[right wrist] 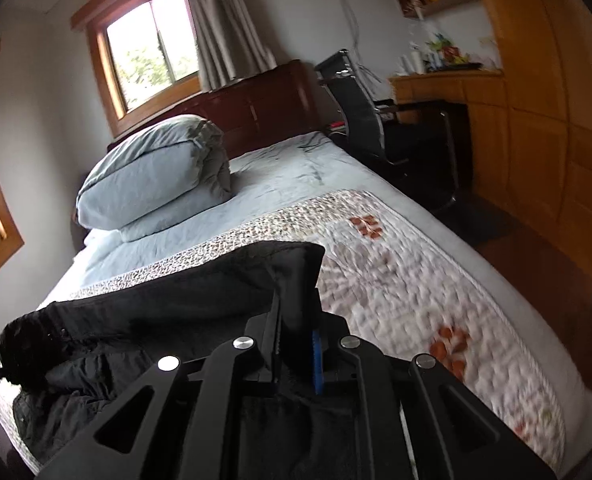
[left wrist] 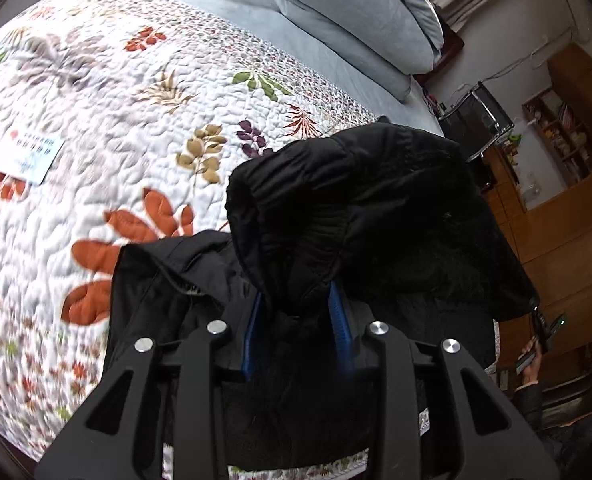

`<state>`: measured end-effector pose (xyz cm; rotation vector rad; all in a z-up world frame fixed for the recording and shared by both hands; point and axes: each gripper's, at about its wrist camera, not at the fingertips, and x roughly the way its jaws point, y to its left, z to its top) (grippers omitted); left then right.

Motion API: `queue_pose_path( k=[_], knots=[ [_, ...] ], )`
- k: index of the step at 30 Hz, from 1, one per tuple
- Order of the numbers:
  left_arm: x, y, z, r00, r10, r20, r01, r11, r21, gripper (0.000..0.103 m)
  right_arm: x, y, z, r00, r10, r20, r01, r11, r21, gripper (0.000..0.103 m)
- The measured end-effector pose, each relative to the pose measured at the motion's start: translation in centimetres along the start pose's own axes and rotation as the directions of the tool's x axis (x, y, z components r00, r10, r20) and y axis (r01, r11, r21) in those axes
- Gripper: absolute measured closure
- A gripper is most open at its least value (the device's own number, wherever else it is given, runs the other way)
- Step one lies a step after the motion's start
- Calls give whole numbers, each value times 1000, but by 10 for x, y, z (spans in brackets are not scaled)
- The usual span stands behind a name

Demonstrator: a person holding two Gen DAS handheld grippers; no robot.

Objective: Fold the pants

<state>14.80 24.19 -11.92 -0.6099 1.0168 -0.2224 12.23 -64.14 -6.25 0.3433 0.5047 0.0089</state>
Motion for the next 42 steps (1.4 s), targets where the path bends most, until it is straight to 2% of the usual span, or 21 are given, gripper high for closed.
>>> queue_pose_path(
  k=[9, 16, 21, 25, 28, 31, 32, 33, 34, 35, 36, 39, 42],
  knots=[
    [-15, 19, -23, 1000, -10, 9, 10, 999, -32, 70, -34, -32, -43, 999, -32, -33, 35, 995, 96, 92],
    [-29, 29, -47, 1000, 22, -6, -23, 999, -24, 66, -44, -51, -68, 995, -61, -74, 71, 987, 145, 92],
    [-28, 39, -76, 996, 85, -41, -84, 996, 10, 61, -45, -60, -92, 988, -88, -126, 108, 981, 159, 92],
    [-19, 35, -94, 985, 163, -59, -156, 982, 102, 58, -43, -67, -113, 980, -107, -165, 136, 975, 175, 92],
    [-19, 39, -98, 985, 167, -46, -162, 982, 98, 55, -41, -73, -125, 975, -120, -184, 156, 969, 191, 92],
    [-25, 39, -103, 983, 181, -45, -175, 978, 111, 52, -38, -73, -132, 966, -144, -214, 183, 967, 175, 87],
    [-28, 36, -107, 980, 195, -44, -188, 974, 127, 51, -39, -73, -133, 963, -152, -221, 192, 966, 171, 79],
    [-27, 28, -102, 977, 210, -44, -202, 969, 140, 41, -40, -73, -133, 958, -172, -229, 212, 964, 163, 76],
    [-32, 29, -105, 958, 285, -41, -276, 950, 150, 12, -42, -73, -133, 955, -187, -231, 225, 962, 153, 70],
    [-40, 29, -106, 942, 334, -25, -327, 933, 149, 8, -45, -72, -133, 951, -201, -235, 238, 961, 141, 64],
    [-47, 32, -109, 934, 357, -9, -352, 924, 147, 8, -48, -70, -134, 947, -216, -238, 251, 960, 127, 63],
    [-73, 49, -125, 936, 352, -17, -350, 934, 67, 8, -57, -68, -134, 937, -247, -245, 281, 953, 113, 63],
    [-94, 58, -143, 949, 314, -9, -314, 949, -16, 8, -70, -67, -136, 931, -282, -233, 316, 940, 127, 57]
  ],
)
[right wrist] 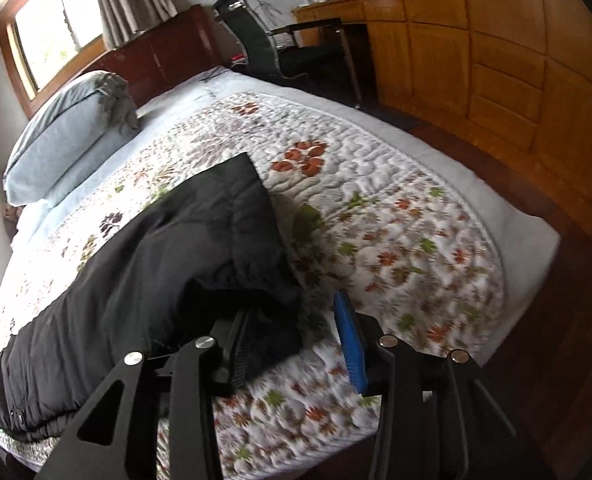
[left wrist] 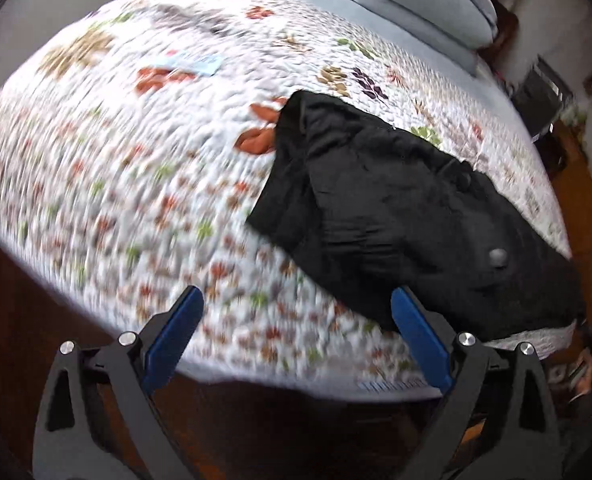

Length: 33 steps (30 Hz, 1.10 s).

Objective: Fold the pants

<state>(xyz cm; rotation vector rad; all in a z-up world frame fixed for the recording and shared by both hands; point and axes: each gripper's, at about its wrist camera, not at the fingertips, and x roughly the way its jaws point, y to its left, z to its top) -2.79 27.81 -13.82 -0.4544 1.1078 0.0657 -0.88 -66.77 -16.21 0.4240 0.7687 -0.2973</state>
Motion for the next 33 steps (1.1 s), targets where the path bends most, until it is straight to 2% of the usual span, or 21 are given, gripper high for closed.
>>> queue_pose_path(
  k=[1, 3, 4, 5, 7, 10, 14, 16, 17, 18, 19, 26, 28, 31, 33],
  knots=[
    [-6, 3, -6, 1000, -18, 10, 19, 999, -27, 8, -5, -1, -2, 1000, -11, 5, 11, 1000, 12, 57],
    [-13, 8, -20, 994, -99, 38, 103, 989, -106, 8, -15, -2, -5, 1000, -22, 16, 21, 999, 34, 56],
    [-14, 7, -28, 985, -162, 55, 169, 974, -151, 8, -19, -3, -5, 999, -28, 23, 27, 999, 45, 56],
    [-9, 4, -35, 979, -195, 58, 202, 964, -173, 8, -24, -3, -6, 999, -32, 31, 30, 998, 53, 56],
    [2, -6, -40, 970, -236, 62, 243, 947, -210, 8, -35, 1, -8, 998, -22, 56, 18, 998, 60, 54],
    [32, -15, -44, 945, -320, 67, 326, 901, -287, 8, -45, 11, -8, 997, 14, 80, -19, 998, 65, 52],
    [53, -22, -30, 926, -360, 112, 376, 865, -331, 13, -53, 28, -5, 995, 42, 88, -45, 999, 31, 52],
    [61, -27, -16, 916, -388, 98, 398, 857, -327, 60, -56, 34, -4, 995, 48, 87, -50, 999, 18, 52],
    [65, -29, -11, 921, -380, 82, 385, 863, -327, 66, -58, 36, -4, 995, 53, 90, -55, 998, 17, 52],
    [69, -30, -6, 928, -365, 72, 368, 870, -329, 80, -60, 38, -5, 994, 66, 91, -68, 997, 19, 51],
    [72, -31, -2, 929, -364, 67, 365, 873, -324, 87, -60, 40, -6, 993, 76, 90, -78, 997, 19, 48],
    [57, -47, 23, 937, -328, 122, 348, 910, -226, 94, -52, 65, -18, 993, 115, 34, -114, 993, -36, 46],
    [61, -51, 28, 955, -278, 99, 293, 934, -203, 94, -46, 73, -22, 989, 144, 17, -144, 989, -39, 46],
    [79, -43, 28, 975, -221, 28, 222, 948, -230, 93, -37, 86, -30, 985, 173, -16, -174, 983, -55, 46],
    [89, -31, 21, 972, -234, 20, 231, 937, -263, 92, -32, 90, -36, 986, 163, -36, -164, 985, -59, 46]
  ],
)
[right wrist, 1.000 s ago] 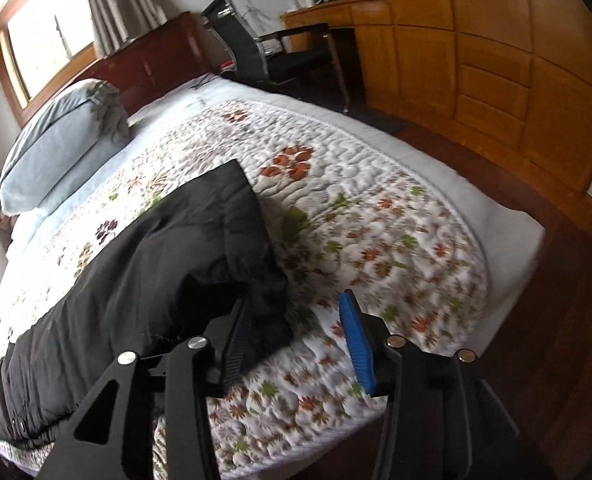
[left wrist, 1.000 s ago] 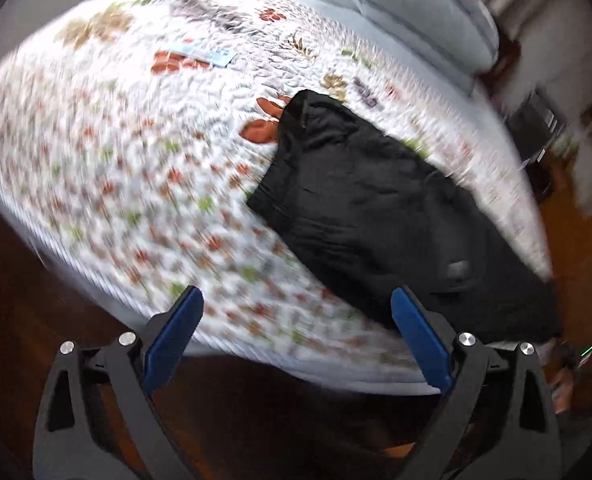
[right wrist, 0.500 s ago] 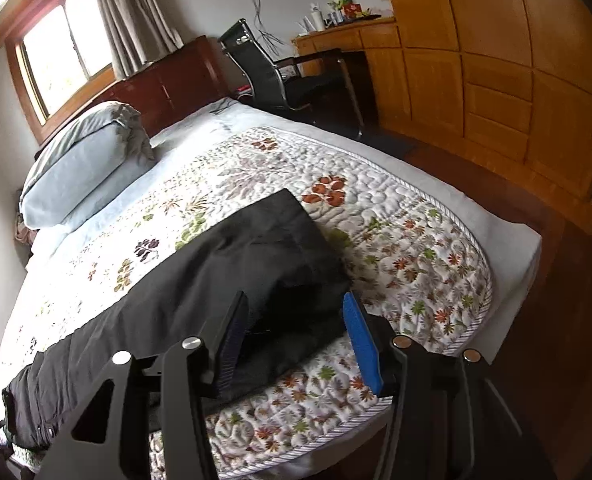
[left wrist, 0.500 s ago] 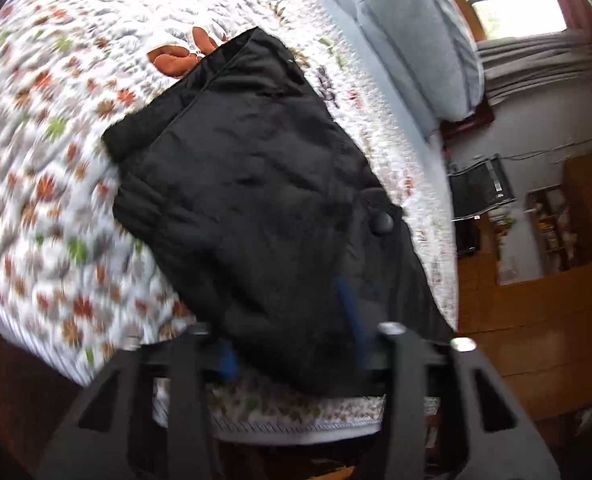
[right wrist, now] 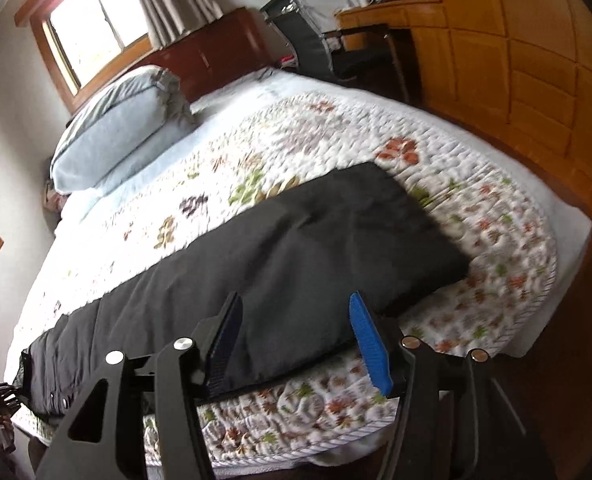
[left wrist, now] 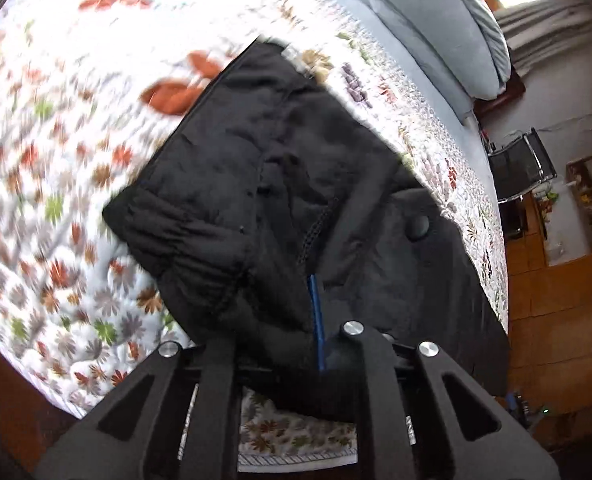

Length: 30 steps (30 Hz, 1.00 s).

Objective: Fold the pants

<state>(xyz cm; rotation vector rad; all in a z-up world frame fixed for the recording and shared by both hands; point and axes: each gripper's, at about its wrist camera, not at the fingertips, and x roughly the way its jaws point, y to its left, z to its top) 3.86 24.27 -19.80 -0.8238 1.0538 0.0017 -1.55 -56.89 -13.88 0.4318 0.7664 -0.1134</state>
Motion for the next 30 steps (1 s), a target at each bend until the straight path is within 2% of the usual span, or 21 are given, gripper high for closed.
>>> queue_pose_path(
  k=[1, 3, 5, 6, 7, 8, 10, 12, 14, 16, 20, 21, 23, 26, 27, 28, 30],
  knots=[
    [-1, 4, -2, 1000, -27, 13, 28, 999, -28, 91, 1, -2, -3, 1000, -1, -4, 1, 1000, 13, 46],
    [-8, 13, -4, 999, -40, 31, 41, 997, -60, 85, 2, -15, -6, 1000, -12, -16, 13, 997, 78, 46],
    [-21, 18, -7, 997, -44, 67, 49, 996, -78, 83, -2, -34, -10, 1000, -7, -3, 7, 986, 166, 46],
    [-29, 19, -9, 996, -35, 84, 42, 996, -80, 78, -5, -47, -13, 1000, 9, 4, -9, 974, 225, 46],
    [-39, 23, -11, 994, -11, 107, 20, 997, -80, 70, -5, -54, -14, 1000, 17, 1, -17, 967, 253, 45],
    [-47, 23, -13, 991, 23, 135, -12, 997, -77, 67, -5, -61, -15, 1000, 27, -2, -26, 960, 278, 45],
    [-69, 21, -16, 969, 126, 211, -114, 991, -68, 58, -3, -73, -18, 998, 67, 10, -66, 943, 326, 45],
    [-88, 15, -19, 950, 154, 272, -144, 988, -60, 57, 4, -81, -21, 988, 152, 31, -152, 908, 391, 45],
    [-101, 1, -23, 942, 135, 306, -131, 991, -32, 51, 14, -86, -22, 976, 214, 34, -206, 871, 446, 45],
    [-98, -17, -26, 946, 134, 294, -146, 989, 18, 42, 23, -86, -22, 970, 239, 34, -227, 853, 471, 45],
    [-71, -38, -32, 967, 116, 226, -142, 985, 102, 40, 33, -81, -17, 958, 278, 65, -274, 832, 482, 47],
    [-60, -40, -33, 970, 131, 204, -156, 981, 115, 40, 35, -80, -14, 956, 283, 75, -284, 832, 477, 54],
    [-42, -42, -33, 976, 144, 161, -166, 977, 135, 40, 39, -77, -5, 958, 277, 79, -281, 838, 467, 56],
    [-22, -43, -31, 974, 183, 137, -203, 968, 149, 38, 45, -72, 10, 973, 223, 53, -223, 868, 445, 72],
    [-18, -43, -30, 973, 190, 133, -210, 966, 152, 34, 45, -68, 15, 979, 198, 49, -199, 881, 429, 85],
    [-16, -45, -29, 971, 198, 132, -217, 963, 156, 32, 44, -60, 20, 983, 174, 54, -181, 901, 394, 91],
    [-11, -51, -29, 965, 229, 131, -251, 950, 188, 28, 38, -35, 29, 990, 124, 65, -138, 952, 275, 94]
  ],
)
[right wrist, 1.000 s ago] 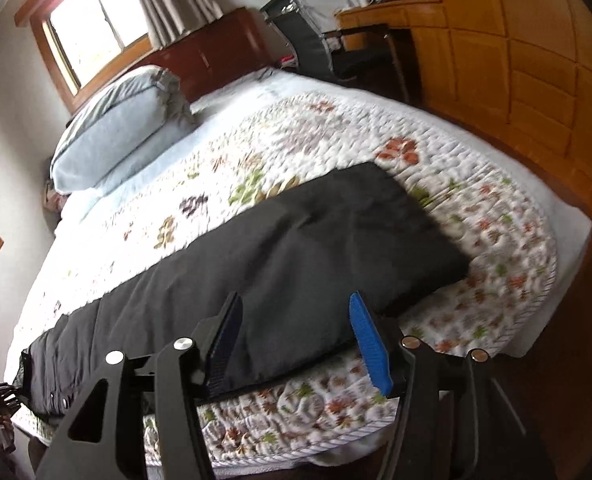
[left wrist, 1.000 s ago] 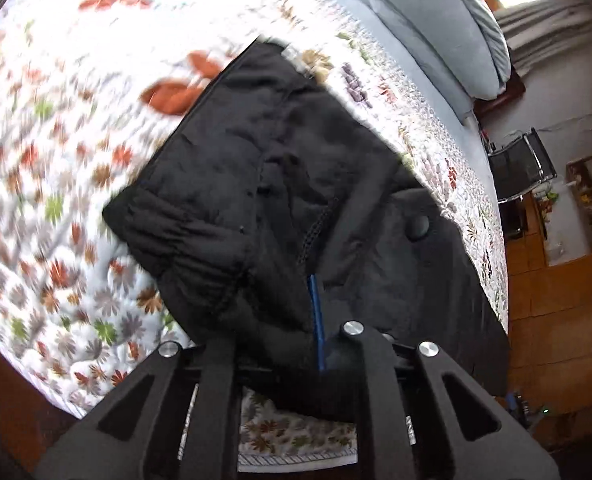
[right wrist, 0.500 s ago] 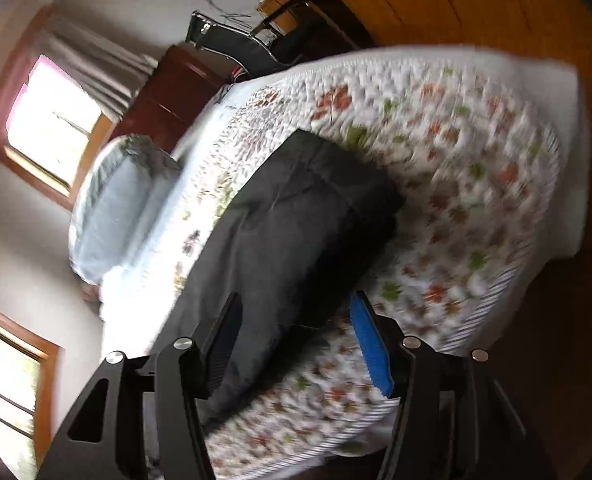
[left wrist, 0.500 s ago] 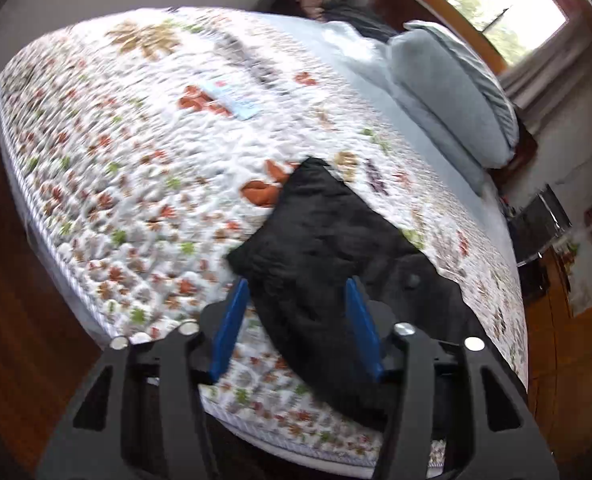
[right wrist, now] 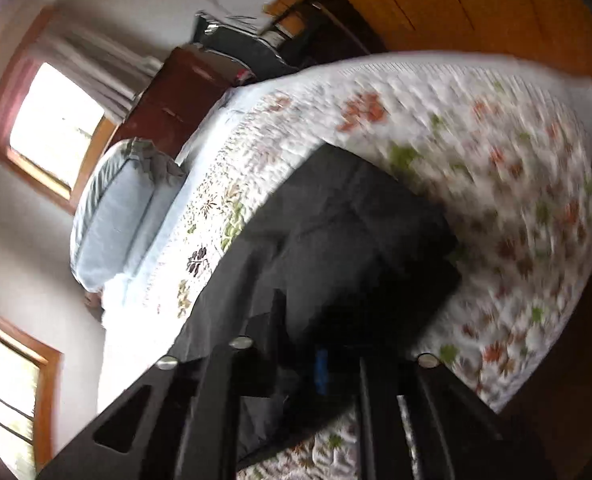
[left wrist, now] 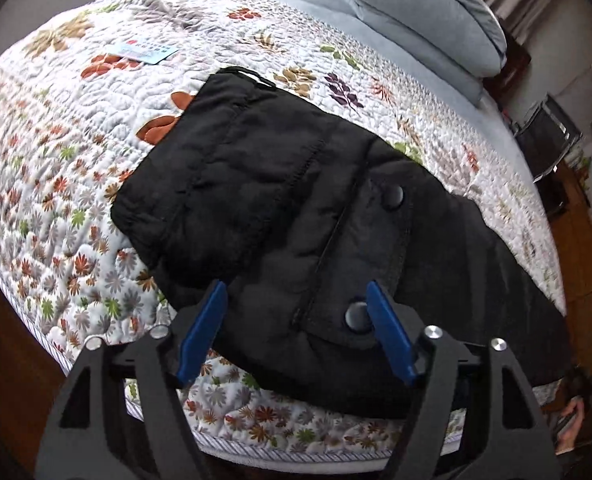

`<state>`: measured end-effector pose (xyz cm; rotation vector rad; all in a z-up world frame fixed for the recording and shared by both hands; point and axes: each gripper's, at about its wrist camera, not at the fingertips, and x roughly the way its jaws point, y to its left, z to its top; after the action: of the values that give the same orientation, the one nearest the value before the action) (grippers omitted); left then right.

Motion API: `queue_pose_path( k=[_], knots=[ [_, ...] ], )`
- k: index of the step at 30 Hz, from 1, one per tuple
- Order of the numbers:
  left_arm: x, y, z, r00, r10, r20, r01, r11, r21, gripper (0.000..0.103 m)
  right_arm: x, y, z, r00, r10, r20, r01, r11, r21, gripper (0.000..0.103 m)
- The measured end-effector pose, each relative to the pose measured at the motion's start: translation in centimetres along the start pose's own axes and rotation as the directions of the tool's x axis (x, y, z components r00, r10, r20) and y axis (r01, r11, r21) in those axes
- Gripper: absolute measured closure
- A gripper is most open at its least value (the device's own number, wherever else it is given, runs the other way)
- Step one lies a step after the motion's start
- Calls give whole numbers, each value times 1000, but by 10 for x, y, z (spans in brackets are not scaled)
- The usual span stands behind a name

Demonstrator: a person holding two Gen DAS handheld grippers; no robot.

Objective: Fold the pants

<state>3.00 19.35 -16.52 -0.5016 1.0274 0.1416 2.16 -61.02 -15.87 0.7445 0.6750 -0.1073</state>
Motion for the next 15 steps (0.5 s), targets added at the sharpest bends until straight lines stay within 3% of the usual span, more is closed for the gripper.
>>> queue_pose_path(
  k=[3, 6, 9, 11, 15],
  knots=[
    [4, -11, -1, 999, 52, -6, -52, 997, 64, 25, -2, 54, -9, 999, -29, 38, 37, 969, -243, 96],
    [10, -17, 1, 997, 75, -11, -74, 992, 99, 19, 8, 98, -27, 998, 54, -23, -59, 920, -388, 95],
    [10, -17, 1, 997, 80, -12, -79, 992, 95, 17, 22, 127, -47, 995, 47, -82, -82, 860, -503, 96],
    [9, -16, 0, 997, 79, -15, -78, 993, 91, 17, 26, 129, -52, 992, 63, -109, -109, 862, -496, 96],
    [9, -17, 1, 996, 81, -26, -78, 992, 98, 17, 12, 93, -39, 989, 133, -71, -149, 930, -337, 96]
  ],
)
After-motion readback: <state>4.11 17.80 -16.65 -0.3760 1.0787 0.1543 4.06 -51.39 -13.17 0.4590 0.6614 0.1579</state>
